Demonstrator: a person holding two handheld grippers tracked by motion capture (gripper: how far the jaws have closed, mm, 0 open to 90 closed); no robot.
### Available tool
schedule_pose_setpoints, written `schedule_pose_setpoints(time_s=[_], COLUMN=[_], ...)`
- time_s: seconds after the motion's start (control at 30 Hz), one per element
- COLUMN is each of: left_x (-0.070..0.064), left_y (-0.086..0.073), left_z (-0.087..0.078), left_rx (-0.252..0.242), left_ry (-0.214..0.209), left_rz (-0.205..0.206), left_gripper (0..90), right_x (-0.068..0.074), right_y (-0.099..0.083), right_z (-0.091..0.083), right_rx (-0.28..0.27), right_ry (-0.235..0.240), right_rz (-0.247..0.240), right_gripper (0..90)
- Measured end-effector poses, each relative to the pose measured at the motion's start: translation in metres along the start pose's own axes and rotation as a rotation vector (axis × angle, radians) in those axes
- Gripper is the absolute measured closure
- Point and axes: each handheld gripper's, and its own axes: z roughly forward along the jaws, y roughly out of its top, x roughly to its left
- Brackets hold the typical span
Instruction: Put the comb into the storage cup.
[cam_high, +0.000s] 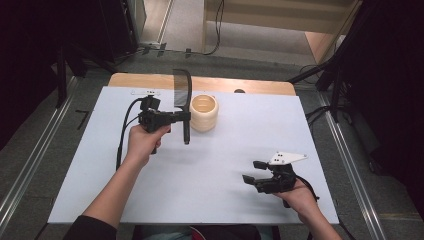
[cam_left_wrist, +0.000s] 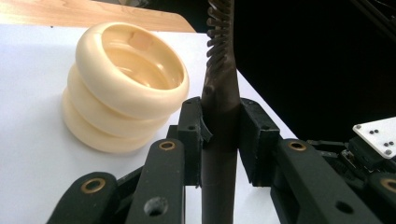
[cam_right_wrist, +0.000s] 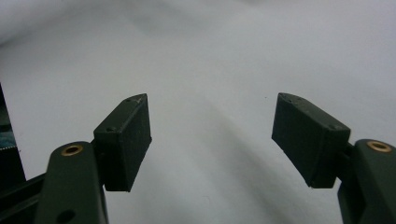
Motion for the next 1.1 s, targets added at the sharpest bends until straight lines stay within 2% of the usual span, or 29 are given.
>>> schedule_pose_setpoints(time_s=[0.23,0.53,0.73,0.97,1.1], left_x=[-0.003,-0.008,-0.011,-0.010,-0.010], left_y=[0.012,0.026,0.039,0.054,0.062], left_z=[0.007,0.014,0.018,0.023,0.026], left_rx=[0.014,0.018,0.026,0.006,-0.002], left_ry=[0.002,-0.006,0.010,0.021,0.033], left_rz=[0.031,0.046,0.066,0.073,0.091], left_gripper=[73.1,73.0,73.1,73.1,73.1], right_x=[-0.002,-0.005,-0.006,-0.007,-0.006], right_y=[-0.004,-0.008,-0.011,-0.012,-0.012], right_z=[-0.006,-0.012,-0.014,-0.015,-0.015], right_rx=[0.003,0.007,0.011,0.008,0.013], right_ry=[-0.011,-0.025,-0.027,-0.028,-0.025], right_rz=[0.006,0.016,0.019,0.020,0.022], right_gripper=[26.3,26.3,26.3,26.3,26.3])
